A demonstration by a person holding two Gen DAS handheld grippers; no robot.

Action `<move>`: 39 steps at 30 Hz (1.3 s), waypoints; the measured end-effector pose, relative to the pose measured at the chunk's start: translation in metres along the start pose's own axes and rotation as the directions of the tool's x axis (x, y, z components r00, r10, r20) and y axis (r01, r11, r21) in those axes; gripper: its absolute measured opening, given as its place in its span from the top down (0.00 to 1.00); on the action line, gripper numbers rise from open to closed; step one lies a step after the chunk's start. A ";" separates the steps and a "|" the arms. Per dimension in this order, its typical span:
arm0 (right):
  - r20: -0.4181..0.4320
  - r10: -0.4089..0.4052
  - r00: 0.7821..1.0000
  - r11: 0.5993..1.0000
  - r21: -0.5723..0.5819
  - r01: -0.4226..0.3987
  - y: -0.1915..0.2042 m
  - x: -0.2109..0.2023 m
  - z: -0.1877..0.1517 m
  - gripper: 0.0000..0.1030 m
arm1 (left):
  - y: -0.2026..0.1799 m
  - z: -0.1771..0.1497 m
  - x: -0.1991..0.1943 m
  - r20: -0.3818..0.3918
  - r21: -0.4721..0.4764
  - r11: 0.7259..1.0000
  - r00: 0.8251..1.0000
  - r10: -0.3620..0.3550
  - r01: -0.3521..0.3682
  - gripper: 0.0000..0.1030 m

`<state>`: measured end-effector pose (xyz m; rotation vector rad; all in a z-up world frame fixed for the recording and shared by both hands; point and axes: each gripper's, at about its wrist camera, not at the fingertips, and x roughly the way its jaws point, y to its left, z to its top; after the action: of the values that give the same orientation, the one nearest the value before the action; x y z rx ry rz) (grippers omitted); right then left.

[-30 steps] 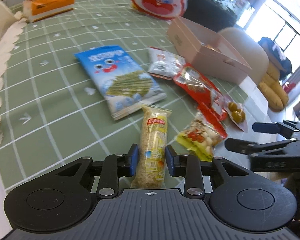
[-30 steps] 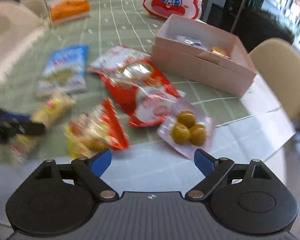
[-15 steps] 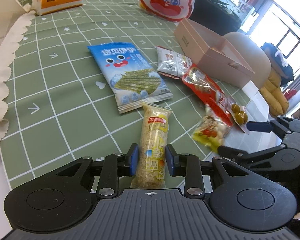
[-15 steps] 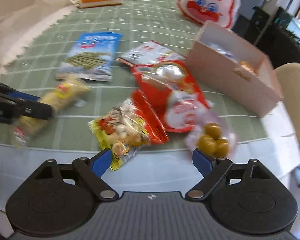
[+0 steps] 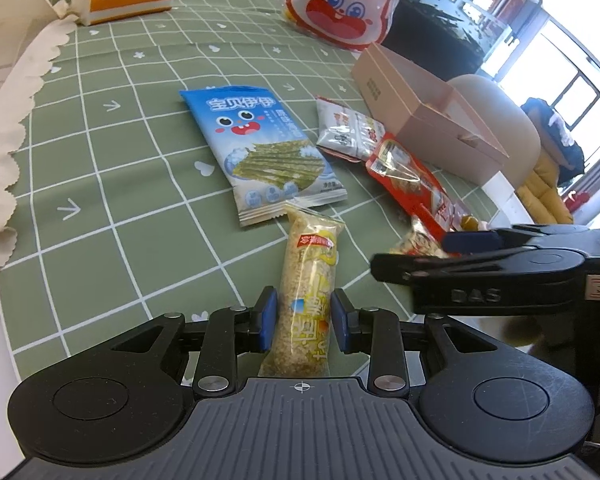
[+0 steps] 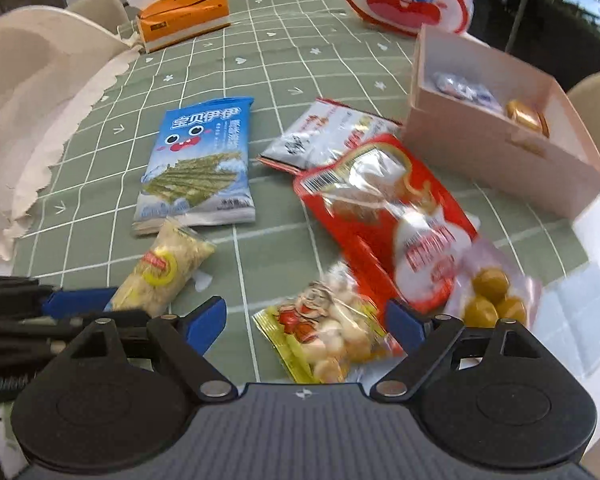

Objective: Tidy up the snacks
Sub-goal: 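Grasp the yellow cartoon-printed snack bag with the right gripper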

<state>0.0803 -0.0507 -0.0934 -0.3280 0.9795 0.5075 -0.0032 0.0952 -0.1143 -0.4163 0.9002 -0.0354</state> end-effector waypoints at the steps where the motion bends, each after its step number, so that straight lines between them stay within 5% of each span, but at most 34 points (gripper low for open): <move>1: 0.004 -0.014 1.000 1.000 -0.016 0.014 0.003 0.000 0.000 0.25 | 0.000 0.000 0.000 0.001 -0.002 1.000 1.000 -0.001 0.001 0.67; 3: 0.012 -0.025 1.000 0.998 -0.053 0.025 0.007 -0.002 -0.002 0.37 | 0.001 0.000 0.000 0.003 -0.004 1.000 1.000 -0.002 0.002 0.67; 5: 0.011 -0.008 1.000 0.997 -0.079 0.009 0.007 -0.007 -0.005 0.38 | 0.001 0.000 0.000 0.001 -0.004 1.000 1.000 -0.002 0.002 0.67; 16: 0.003 -0.020 1.000 0.981 -0.193 0.020 0.001 -0.025 -0.035 0.37 | -0.002 0.002 0.003 -0.001 -0.013 1.000 1.000 -0.004 0.004 0.67; 27: 0.026 -0.011 1.000 0.996 -0.091 0.014 -0.011 -0.025 -0.043 0.31 | -0.026 0.007 0.014 -0.024 0.115 0.992 0.999 0.049 -0.046 0.67; 39: 0.043 0.003 0.999 1.000 -0.003 -0.003 -0.036 -0.030 -0.056 0.27 | -0.035 0.010 0.021 -0.044 0.160 0.987 0.999 0.018 -0.011 0.67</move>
<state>0.0469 -0.1156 -0.0961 -0.3172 0.9382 0.5163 0.0226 0.0620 -0.1116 -0.2600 0.9374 -0.1037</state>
